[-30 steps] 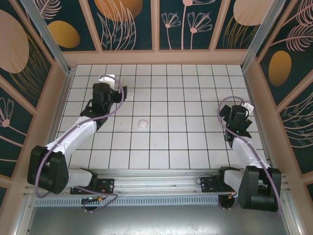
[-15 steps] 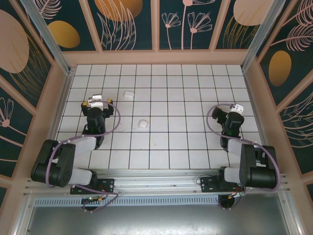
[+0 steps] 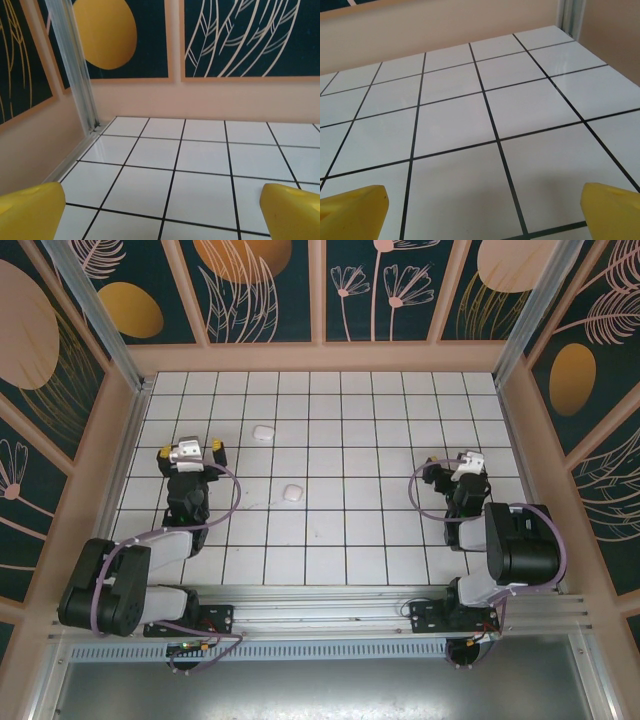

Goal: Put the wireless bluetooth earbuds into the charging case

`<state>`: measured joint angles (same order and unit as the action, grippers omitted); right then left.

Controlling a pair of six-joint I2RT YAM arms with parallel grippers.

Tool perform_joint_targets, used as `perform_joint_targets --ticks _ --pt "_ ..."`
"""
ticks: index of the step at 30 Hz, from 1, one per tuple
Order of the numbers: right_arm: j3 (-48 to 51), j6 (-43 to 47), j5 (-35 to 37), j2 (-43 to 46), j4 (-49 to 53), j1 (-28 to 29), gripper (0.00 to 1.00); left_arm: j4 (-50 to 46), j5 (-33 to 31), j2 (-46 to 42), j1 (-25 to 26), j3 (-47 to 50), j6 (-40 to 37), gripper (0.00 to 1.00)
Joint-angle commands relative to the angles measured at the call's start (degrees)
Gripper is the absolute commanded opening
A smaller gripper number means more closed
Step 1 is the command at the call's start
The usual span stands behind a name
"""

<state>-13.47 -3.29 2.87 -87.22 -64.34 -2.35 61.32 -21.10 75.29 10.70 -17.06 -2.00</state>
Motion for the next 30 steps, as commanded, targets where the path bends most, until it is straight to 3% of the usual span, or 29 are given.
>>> perform_joint_targets --ticks 1,5,9,13,15,20,28,30 --pt "-0.93 1.44 -1.78 -0.22 -4.80 0.24 0.99 -1.17 1.55 1.29 -0.58 0.40 -0.82 0.99" --pt "-0.80 1.38 -1.73 -0.15 -4.83 0.17 0.99 6.28 3.89 5.43 -2.65 3.13 0.43 0.99" --pt "-0.78 1.40 -1.73 -0.16 -4.83 0.22 0.99 20.06 7.51 8.52 -6.87 9.38 4.53 0.99" --pt "-0.90 1.44 -1.73 -0.18 -4.83 0.23 0.99 21.21 13.04 12.35 -7.36 7.99 2.68 0.98" --pt "-0.90 1.53 -1.73 -0.22 -4.77 0.17 0.99 15.78 12.63 11.34 -7.69 6.08 3.38 0.99" --pt "-0.89 1.54 -1.74 -0.23 -4.78 0.32 0.99 13.01 9.94 11.78 -8.33 4.27 5.30 0.98" --pt "-0.89 1.54 -1.73 -0.17 -4.75 0.30 0.99 13.47 8.95 11.86 -8.30 4.38 5.62 0.99" --pt "-0.89 2.72 -5.75 -1.02 -5.77 0.22 0.99 13.45 8.97 11.84 -8.32 4.36 5.64 0.99"
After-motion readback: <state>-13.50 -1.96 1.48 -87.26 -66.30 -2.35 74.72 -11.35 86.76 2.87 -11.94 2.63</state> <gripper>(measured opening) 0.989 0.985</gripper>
